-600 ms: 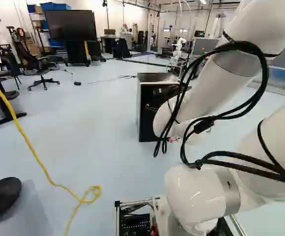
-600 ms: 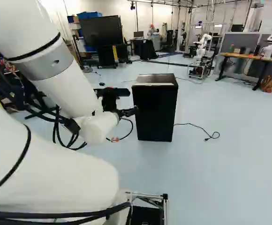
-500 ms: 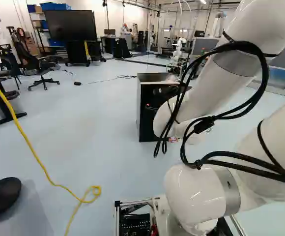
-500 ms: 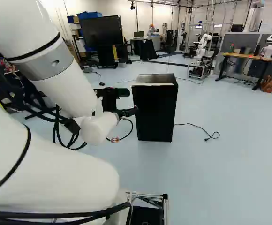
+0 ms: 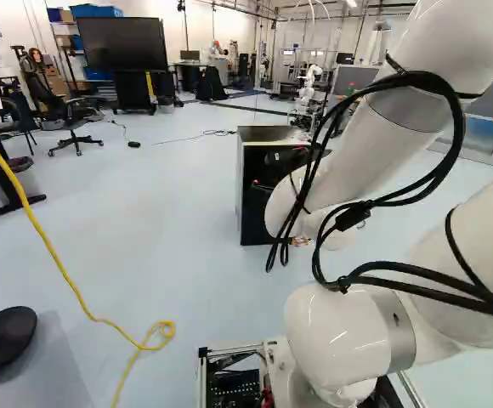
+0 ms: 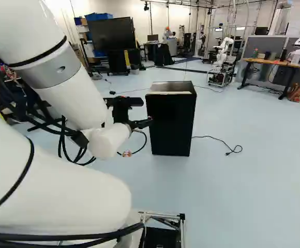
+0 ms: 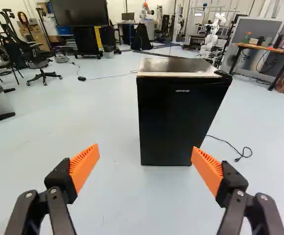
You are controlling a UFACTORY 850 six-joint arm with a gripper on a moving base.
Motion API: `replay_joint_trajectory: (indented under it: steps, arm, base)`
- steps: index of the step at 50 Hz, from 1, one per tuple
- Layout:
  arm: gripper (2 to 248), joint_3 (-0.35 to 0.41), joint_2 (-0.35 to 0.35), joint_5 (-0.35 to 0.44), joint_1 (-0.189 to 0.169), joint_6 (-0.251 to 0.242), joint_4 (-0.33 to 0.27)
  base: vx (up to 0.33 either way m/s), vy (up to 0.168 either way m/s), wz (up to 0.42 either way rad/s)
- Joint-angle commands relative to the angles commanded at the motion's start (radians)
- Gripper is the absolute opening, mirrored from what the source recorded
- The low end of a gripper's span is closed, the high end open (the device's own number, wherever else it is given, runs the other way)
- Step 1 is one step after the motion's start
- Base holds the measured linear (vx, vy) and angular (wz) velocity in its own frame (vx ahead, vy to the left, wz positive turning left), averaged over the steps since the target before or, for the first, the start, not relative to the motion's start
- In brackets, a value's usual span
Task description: Grab a drink from the fridge
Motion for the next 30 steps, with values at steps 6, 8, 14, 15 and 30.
replay_joint_trajectory:
  steps: [6,8,14,15,30]
  arm:
    - [247,0.0,0.0,0.0,0.0,0.0,0.0]
    - [247,0.0,0.0,0.0,0.0,0.0,0.0]
    - [247,0.0,0.0,0.0,0.0,0.0,0.0]
    - [247,0.0,0.0,0.0,0.0,0.0,0.0]
    - [247,0.0,0.0,0.0,0.0,0.0,0.0]
  base:
    - [0.0,0.0,0.0]
    - [0.0,0.0,0.0]
    - [0.0,0.0,0.0]
    - [0.0,0.0,0.0]
    - [0.0,0.0,0.0]
